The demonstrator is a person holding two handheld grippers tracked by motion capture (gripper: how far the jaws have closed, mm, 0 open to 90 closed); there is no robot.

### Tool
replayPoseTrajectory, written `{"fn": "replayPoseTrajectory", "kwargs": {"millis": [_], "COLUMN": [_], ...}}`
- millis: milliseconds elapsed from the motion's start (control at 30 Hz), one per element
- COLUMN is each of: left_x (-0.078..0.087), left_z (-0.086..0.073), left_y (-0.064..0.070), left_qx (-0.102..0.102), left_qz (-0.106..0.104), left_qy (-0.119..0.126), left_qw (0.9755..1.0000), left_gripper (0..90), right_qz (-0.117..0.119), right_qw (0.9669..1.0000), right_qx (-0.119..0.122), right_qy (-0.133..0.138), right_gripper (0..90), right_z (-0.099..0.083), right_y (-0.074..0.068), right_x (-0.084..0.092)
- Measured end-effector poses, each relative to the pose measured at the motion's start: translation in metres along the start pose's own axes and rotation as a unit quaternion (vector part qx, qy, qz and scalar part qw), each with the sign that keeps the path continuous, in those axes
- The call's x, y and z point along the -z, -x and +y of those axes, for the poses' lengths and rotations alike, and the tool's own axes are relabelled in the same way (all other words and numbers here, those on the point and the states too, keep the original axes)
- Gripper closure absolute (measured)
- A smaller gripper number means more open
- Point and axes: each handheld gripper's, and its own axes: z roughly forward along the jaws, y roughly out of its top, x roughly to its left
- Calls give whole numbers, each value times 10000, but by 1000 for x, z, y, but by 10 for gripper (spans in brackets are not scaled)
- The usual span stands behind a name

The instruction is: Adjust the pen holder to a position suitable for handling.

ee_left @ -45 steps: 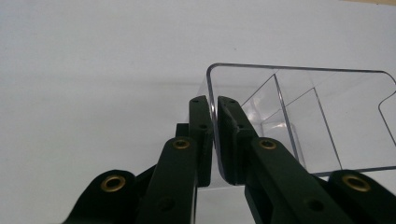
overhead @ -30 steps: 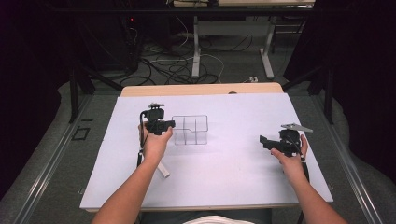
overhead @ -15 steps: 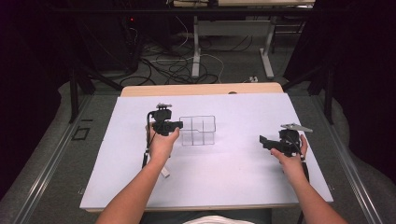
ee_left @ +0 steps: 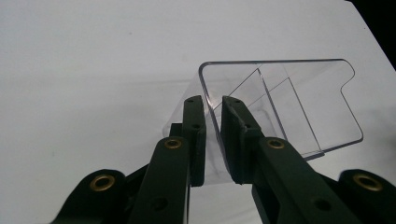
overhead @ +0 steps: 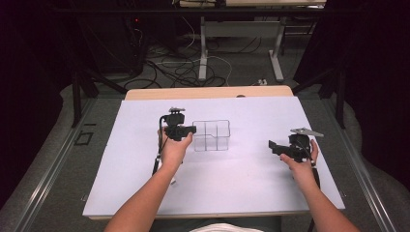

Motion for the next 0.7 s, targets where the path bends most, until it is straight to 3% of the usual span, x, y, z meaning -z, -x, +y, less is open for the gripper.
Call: {"fn": "replayPoseTrajectory", "kwargs": {"millis": [200,333,700], "left_x": [-2,0,23], "left_z": [0,0,0], "left_y": [2,-2,-19], "left_qx": [-16,27,46], "left_qz": [-122,-333,-545], "left_qy": [-32,-32,305], "left_qw": [9999,9994,9980], "left_gripper": [791,766,627], "right_qz": [-4,4,-10], "right_qw": [10000,10000,10000], "right_qx": [2,-1,-4], "right_qy": [-4,-1,22], "right_gripper": [77,77,85], "right_z": [0,0,0], "right_y": [0,0,1], "right_x": [0,0,2]}}
